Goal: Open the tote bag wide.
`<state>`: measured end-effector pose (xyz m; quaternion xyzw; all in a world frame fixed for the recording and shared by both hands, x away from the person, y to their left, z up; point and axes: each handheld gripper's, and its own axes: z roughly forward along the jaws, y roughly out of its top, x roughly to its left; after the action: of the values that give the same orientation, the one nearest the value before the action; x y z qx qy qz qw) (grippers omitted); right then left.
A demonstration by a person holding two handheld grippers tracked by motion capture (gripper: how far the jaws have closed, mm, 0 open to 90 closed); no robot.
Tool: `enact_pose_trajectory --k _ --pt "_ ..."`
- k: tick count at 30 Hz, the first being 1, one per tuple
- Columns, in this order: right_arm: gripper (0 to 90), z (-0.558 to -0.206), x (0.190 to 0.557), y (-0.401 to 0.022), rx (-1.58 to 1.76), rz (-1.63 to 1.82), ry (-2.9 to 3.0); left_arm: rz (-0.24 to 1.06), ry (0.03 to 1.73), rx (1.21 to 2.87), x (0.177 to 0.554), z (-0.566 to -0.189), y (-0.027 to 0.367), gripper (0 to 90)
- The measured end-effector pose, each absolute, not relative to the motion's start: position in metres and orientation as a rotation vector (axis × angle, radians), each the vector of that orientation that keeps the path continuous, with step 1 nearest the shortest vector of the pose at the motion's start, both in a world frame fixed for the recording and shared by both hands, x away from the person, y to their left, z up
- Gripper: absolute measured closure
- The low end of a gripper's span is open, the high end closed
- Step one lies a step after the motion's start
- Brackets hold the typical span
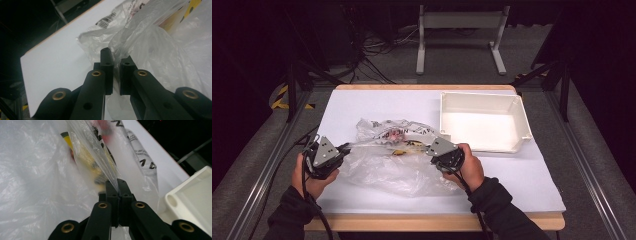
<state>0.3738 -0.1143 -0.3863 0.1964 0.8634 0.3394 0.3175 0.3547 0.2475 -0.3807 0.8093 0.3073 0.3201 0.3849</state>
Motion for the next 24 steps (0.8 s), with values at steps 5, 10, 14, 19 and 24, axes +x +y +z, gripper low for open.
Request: enact_pose_trajectory --k 5,10,14,19,24 --pt "89.8 -0.375 0.384 -0.109 0.513 0.915 2.235 0.837 0.794 2.021 0.363 -0.371 0.253 85.8" --pt "89.9 -0.366 0.399 -0.103 0.508 0.913 2.198 0.864 0.791 1.993 0.366 -0.363 0.258 88.1" --pt "89.9 -0.356 0.41 -0.096 0.488 0.914 2.183 0.885 0.809 1.971 0.368 -0.357 0.264 88.4" --pt "89.8 -0.35 0.429 -0.084 0.501 0.908 2.188 0.903 0.843 1.956 0.377 -0.358 0.269 88.2" --pt "89.3 -0.357 0.454 -0.073 0.548 0.86 2.227 0.867 0.913 1.951 0.397 -0.369 0.273 87.2"
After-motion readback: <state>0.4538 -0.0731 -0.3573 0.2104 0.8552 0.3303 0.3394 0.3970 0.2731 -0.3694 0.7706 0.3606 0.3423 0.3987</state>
